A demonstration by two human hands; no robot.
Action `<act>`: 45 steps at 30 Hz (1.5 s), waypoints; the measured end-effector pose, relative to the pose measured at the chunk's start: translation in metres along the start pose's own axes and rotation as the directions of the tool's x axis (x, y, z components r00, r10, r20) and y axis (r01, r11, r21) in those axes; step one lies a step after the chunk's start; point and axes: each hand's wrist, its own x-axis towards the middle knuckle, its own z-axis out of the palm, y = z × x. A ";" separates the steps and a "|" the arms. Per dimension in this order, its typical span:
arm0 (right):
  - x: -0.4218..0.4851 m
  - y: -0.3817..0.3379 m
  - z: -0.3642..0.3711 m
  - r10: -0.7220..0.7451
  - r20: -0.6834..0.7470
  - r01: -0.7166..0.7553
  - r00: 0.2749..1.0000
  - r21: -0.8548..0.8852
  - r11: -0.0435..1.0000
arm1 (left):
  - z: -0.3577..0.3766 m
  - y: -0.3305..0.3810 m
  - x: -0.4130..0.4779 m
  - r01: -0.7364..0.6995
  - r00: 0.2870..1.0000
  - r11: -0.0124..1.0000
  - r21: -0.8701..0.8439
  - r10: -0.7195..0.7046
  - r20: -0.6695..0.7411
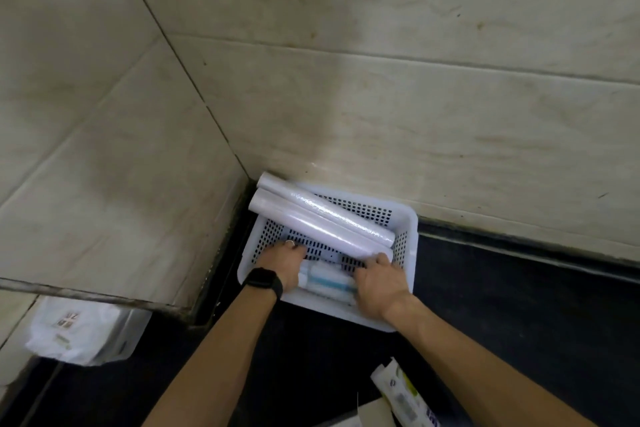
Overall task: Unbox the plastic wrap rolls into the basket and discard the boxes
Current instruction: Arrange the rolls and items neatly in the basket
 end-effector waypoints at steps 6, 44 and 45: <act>-0.032 0.017 -0.005 -0.031 -0.226 0.089 0.974 0.248 0.965 | -0.003 -0.003 0.000 -0.025 0.999 0.998 0.065 0.023 0.029; 0.051 -0.066 -0.016 -0.135 -0.071 0.144 0.988 0.140 0.980 | 0.008 -0.077 -0.181 -0.040 0.857 0.529 -0.848 -0.418 -0.301; 0.051 -0.066 -0.015 -0.133 -0.099 0.146 0.986 0.145 0.979 | 0.007 -0.076 -0.181 -0.045 0.858 0.531 -0.846 -0.413 -0.305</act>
